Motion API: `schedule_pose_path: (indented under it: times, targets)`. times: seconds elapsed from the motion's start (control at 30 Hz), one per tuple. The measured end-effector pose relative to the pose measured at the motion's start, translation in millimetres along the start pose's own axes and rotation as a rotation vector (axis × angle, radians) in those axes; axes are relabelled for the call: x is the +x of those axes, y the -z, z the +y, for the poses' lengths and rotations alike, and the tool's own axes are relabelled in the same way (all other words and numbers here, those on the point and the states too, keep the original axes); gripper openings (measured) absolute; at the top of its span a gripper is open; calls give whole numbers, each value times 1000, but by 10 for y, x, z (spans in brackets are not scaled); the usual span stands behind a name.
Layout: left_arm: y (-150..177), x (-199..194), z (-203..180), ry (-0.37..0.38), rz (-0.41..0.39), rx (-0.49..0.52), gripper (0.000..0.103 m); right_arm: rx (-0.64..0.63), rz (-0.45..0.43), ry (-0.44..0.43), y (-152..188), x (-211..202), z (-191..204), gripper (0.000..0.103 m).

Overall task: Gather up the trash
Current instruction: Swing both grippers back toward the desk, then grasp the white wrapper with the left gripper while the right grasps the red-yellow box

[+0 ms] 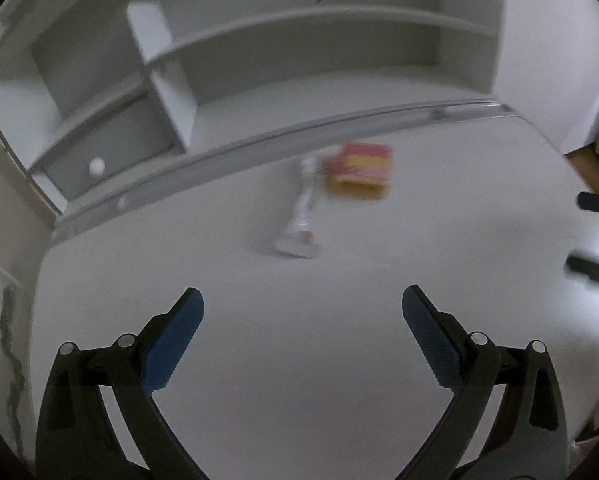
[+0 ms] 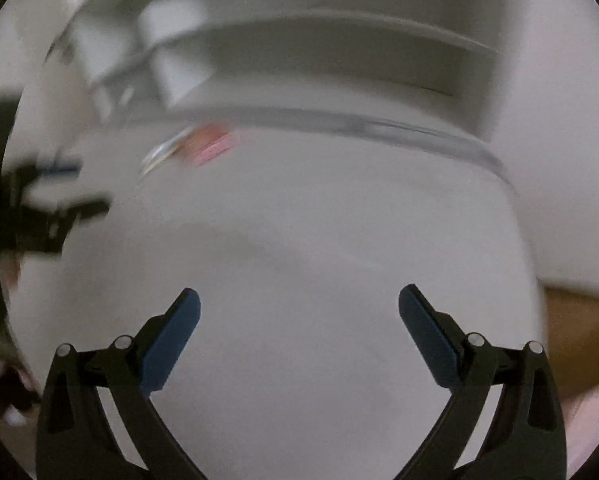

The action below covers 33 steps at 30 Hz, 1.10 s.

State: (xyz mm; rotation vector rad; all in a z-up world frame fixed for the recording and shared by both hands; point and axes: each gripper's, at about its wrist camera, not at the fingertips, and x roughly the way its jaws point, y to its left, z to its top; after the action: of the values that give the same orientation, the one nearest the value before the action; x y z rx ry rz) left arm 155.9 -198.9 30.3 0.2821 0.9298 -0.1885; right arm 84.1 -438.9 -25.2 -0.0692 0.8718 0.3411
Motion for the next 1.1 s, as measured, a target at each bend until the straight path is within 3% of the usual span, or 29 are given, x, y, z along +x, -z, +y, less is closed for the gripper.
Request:
schedule_pose_path:
  times: [0.2,0.33,0.43,0.5,0.53,0.57,0.67,1.1]
  targets:
    - [-218,428,201,85,34,2,94,-151,45,-28,-479,439,462,96]
    - [-401,667,227,106,45,19,76,-185,51,0,-692,617,502,96]
    - [-514,764,256,113,39,24,69,-205,59,-2,-794,713,492,96]
    - [-549,779,255,131,33,30,59,-210,67,-6,-851,785,475,96]
    - [-569,781,248,130,25,40,45,-206,65,-12,-866,796,475,96]
    - [-582,782,245,131,20,45,22,-201,62,-12,-895,818,468,96]
    - [-647,847,296,129,24,48,17,-206,52,-28,-973,886,487,96]
    - [-631,852,426,158,-5,-5,17,-214,43,-113,-1214,1177,664,96]
